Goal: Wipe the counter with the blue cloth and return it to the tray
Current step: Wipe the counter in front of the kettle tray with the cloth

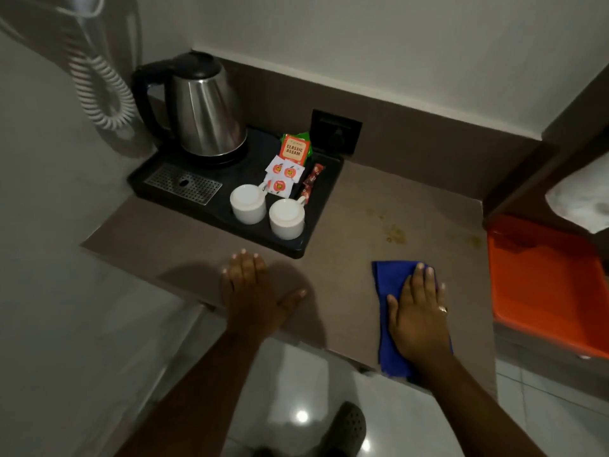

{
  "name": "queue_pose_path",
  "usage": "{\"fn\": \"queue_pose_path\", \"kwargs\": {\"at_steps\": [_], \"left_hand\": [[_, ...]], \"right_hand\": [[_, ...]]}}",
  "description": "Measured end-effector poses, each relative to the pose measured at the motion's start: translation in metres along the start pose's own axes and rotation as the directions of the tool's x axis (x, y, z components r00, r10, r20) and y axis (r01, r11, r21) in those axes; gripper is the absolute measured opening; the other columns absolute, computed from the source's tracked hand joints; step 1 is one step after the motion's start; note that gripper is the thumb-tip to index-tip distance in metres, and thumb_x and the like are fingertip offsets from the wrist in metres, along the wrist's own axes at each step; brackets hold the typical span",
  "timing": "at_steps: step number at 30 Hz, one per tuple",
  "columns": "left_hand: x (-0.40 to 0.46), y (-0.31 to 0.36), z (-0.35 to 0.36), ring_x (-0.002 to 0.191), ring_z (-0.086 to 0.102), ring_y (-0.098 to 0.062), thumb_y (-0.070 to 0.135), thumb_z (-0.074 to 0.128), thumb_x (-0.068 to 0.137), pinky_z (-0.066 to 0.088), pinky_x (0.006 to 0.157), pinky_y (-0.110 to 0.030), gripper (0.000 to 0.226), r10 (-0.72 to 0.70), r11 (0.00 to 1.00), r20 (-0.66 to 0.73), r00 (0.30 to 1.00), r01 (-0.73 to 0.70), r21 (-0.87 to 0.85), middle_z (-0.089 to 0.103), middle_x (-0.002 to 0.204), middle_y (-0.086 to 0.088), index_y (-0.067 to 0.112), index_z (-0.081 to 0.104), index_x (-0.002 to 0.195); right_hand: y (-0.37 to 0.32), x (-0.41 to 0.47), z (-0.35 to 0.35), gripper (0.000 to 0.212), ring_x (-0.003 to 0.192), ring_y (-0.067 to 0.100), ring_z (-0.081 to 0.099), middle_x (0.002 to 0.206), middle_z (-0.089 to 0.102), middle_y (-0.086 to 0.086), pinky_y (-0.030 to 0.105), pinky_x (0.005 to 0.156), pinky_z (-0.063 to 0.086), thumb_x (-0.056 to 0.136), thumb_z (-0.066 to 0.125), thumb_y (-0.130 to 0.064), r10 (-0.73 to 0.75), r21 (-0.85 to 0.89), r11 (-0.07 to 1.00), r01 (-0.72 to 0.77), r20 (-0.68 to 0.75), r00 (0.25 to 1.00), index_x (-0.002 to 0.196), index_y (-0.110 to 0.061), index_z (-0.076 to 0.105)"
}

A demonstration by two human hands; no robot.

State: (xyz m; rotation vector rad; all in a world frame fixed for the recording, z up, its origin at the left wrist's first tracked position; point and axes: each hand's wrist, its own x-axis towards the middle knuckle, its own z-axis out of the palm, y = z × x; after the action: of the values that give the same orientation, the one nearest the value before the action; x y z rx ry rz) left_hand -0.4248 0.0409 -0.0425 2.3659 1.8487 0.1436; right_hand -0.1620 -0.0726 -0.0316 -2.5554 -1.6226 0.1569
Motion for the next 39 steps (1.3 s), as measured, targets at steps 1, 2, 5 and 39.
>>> {"fn": "queue_pose_path", "kwargs": {"at_steps": [1, 2, 5, 39], "left_hand": [[0.0, 0.0, 0.004, 0.142, 0.026, -0.048, 0.09, 0.038, 0.072, 0.021, 0.114, -0.061, 0.121, 0.005, 1.0, -0.024, 1.0, -0.005, 0.0, 0.029, 0.154, -0.033, -0.005, 0.03, 0.146], [0.001, -0.001, 0.007, 0.142, 0.026, -0.047, 0.09, 0.037, 0.072, 0.021, 0.114, -0.062, 0.12, 0.002, 1.0, -0.041, 0.999, -0.002, -0.001, 0.029, 0.154, -0.032, -0.004, 0.03, 0.146], [0.003, -0.001, 0.009, 0.144, 0.02, -0.047, 0.093, 0.032, 0.069, 0.017, 0.114, -0.066, 0.122, -0.032, 0.999, -0.014, 0.999, 0.032, -0.004, 0.024, 0.157, -0.029, 0.001, 0.026, 0.149], [0.008, -0.003, 0.016, 0.146, 0.005, -0.052, 0.103, 0.011, 0.058, 0.005, 0.109, -0.076, 0.129, -0.108, 0.993, -0.011, 0.994, 0.108, -0.054, 0.013, 0.162, -0.026, 0.018, 0.018, 0.155]], "right_hand": [[-0.006, 0.006, 0.0, 0.066, 0.148, 0.032, 0.004, 0.16, 0.008, 0.02, 0.046, 0.12, 0.001, 0.1, 0.027, -0.042, 0.017, 0.028, 0.999, -0.017, -0.003, 1.0, 0.148, 0.003, 0.019], [-0.011, 0.01, 0.002, 0.066, 0.147, 0.033, 0.007, 0.16, 0.01, 0.021, 0.048, 0.12, 0.006, 0.1, 0.029, -0.042, 0.031, 0.058, 0.998, -0.031, -0.001, 1.0, 0.148, 0.003, 0.02], [-0.019, 0.004, 0.011, 0.071, 0.148, 0.032, 0.002, 0.161, 0.004, 0.018, 0.046, 0.119, 0.002, 0.097, 0.018, -0.054, -0.017, 0.043, 0.999, 0.015, 0.051, 0.999, 0.152, -0.008, 0.01], [0.004, 0.013, 0.002, 0.073, 0.147, 0.035, 0.004, 0.16, 0.006, 0.022, 0.05, 0.119, 0.006, 0.098, 0.021, -0.052, 0.37, 0.035, 0.928, -0.37, 0.022, 0.929, 0.151, -0.003, 0.007]]}}
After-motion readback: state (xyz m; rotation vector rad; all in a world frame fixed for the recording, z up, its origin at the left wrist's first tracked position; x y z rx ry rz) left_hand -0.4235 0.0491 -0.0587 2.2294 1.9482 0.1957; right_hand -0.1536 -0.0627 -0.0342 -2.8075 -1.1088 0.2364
